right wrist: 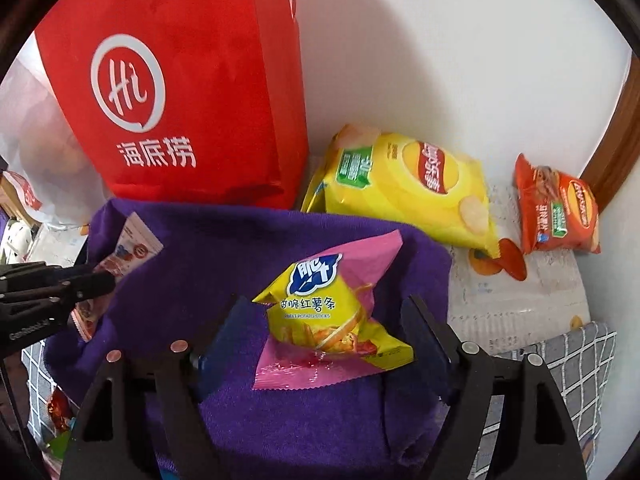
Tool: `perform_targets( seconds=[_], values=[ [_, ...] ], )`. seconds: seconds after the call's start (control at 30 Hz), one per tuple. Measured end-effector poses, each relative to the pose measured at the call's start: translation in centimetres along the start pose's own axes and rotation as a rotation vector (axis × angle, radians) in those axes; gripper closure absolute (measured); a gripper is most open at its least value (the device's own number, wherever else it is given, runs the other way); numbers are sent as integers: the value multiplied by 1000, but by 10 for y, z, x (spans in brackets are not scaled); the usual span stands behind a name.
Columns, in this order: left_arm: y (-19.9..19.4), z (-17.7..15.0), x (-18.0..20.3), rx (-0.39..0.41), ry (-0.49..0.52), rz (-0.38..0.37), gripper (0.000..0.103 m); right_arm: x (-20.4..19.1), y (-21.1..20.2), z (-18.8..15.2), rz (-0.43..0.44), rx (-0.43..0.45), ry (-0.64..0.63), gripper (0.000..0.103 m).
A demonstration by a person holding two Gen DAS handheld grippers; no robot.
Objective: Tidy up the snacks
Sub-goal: 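Open both tools to drop the snacks onto the purple towel, then withdraw both tools back toward the snack pile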
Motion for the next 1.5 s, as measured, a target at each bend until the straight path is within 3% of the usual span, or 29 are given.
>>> perform_targets(
  seconds=[0.3,0.4,0.47,0.6,0.73,1.13,1.33,1.5],
  values=[
    [6,-2,1,-23,-10,-15,84,-6,-20,8,5,52,7,24],
    [4,-2,5,-26,-15,-54,84,-8,-20,8,3,57,1,24],
    [0,-1,9,-27,-24,-105,80,-10,-20,8,3,56,-2,24],
    [-7,2,13,-7,-8,-117,55,-16,-22,9,4,58,-21,24],
    [-11,3,16,8,10,-100,51,-18,-23,10,6,65,-28,24],
    [-25,6,13,28,14,-63,49,-22,-35,16,-25,102,-33,24],
    [-49,9,14,73,24,-64,49,-33,-64,23,7,180,-23,24],
    [-71,10,16,108,30,-79,49,-38,-87,10,-16,181,-19,24]
  ],
)
Point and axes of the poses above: each gripper's, at about its wrist camera, not at the fingertips, and y roughly the way its jaws point, x to its right, z to its top, the point moved 10 cm from there along y, roughly the way its jaws point, and after that the axes turned 7 degrees about z, right-handed, at the moved point
